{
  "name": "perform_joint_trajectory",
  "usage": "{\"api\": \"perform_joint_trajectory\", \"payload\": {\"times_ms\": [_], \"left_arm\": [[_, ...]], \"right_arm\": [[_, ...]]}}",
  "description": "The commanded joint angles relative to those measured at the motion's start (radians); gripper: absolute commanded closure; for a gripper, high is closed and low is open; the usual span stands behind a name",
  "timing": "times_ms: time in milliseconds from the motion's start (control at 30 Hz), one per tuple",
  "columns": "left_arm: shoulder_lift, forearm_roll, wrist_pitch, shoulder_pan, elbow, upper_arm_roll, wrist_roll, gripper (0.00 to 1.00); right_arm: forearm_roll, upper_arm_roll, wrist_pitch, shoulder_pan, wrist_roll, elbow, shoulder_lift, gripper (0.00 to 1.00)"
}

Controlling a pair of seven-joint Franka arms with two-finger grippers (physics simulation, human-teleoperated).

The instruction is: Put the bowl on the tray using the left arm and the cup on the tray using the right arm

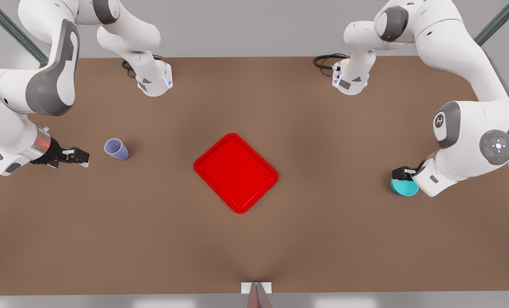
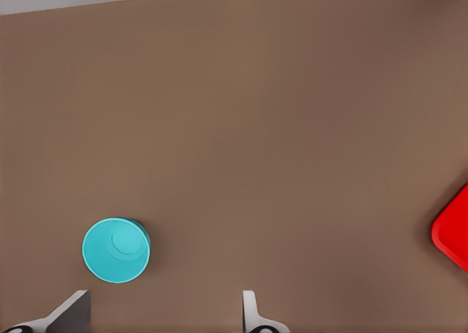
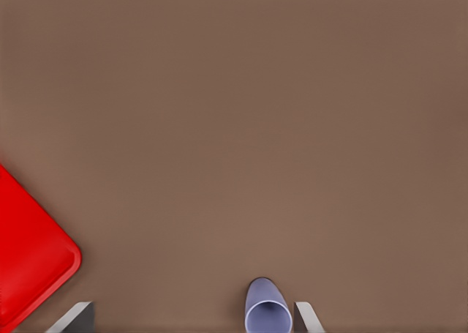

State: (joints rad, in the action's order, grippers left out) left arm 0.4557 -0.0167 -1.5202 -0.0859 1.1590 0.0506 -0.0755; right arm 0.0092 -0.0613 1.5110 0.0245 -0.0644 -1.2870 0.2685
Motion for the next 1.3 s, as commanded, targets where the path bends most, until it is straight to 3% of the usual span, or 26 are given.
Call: {"api": "perform_joint_trajectory", "payload": {"times_ms": [0, 133, 233, 333, 433, 500, 600, 700, 733, 833, 933, 1067, 1133, 1267], "left_arm": [[0.000, 0.000, 0.000, 0.000, -0.001, 0.000, 0.000, 0.00], [0.083, -0.034, 0.009, 0.072, 0.025, 0.009, -0.033, 0.00], [0.089, -0.066, -0.150, 0.184, 0.223, 0.029, -0.262, 0.00], [0.109, -0.103, -0.293, 0.288, 0.340, 0.031, -0.464, 0.00], [0.170, -0.146, -0.411, 0.374, 0.387, 0.031, -0.632, 0.00], [0.219, -0.160, -0.463, 0.394, 0.396, 0.031, -0.667, 0.00], [0.244, -0.193, -0.545, 0.393, 0.465, 0.029, -0.670, 0.00], [0.247, -0.209, -0.538, 0.384, 0.465, 0.023, -0.669, 0.00], [0.248, -0.209, -0.532, 0.380, 0.467, 0.023, -0.669, 0.03], [0.262, -0.212, -0.534, 0.380, 0.467, 0.020, -0.669, 0.50], [0.271, -0.212, -0.540, 0.379, 0.465, 0.020, -0.669, 0.67], [0.271, -0.212, -0.541, 0.377, 0.465, 0.020, -0.667, 0.75], [0.271, -0.212, -0.541, 0.377, 0.465, 0.020, -0.667, 0.76], [0.274, -0.212, -0.532, 0.377, 0.465, 0.020, -0.661, 0.79]], "right_arm": [[0.000, 0.000, 0.000, 0.000, 0.000, 0.000, 0.000, 0.00], [0.000, 0.000, 0.000, 0.000, 0.000, 0.000, 0.000, 0.00], [0.006, 0.000, -0.005, 0.000, -0.002, -0.002, 0.000, 0.00], [0.063, 0.001, -0.097, -0.063, -0.009, -0.003, 0.000, 0.00], [0.020, 0.012, -0.092, 0.023, 0.009, -0.031, 0.014, 0.00], [0.003, 0.014, -0.057, 0.026, -0.002, -0.116, 0.000, 0.00], [0.015, 0.015, 0.224, 0.032, -0.037, -0.366, -0.011, 0.00], [0.018, 0.026, 0.215, -0.001, -0.081, -0.451, -0.005, 0.00], [0.018, 0.025, 0.229, -0.003, -0.081, -0.514, -0.074, 0.00], [0.017, 0.025, 0.305, -0.005, -0.081, -0.735, -0.279, 0.00], [0.018, 0.023, 0.356, -0.048, -0.095, -0.871, -0.353, 0.00], [0.018, -0.006, 0.422, -0.084, -0.117, -0.914, -0.328, 0.00], [0.018, -0.054, 0.500, -0.084, -0.127, -0.986, -0.330, 0.00], [0.025, -0.061, 0.526, -0.101, -0.127, -1.043, -0.333, 0.00]]}}
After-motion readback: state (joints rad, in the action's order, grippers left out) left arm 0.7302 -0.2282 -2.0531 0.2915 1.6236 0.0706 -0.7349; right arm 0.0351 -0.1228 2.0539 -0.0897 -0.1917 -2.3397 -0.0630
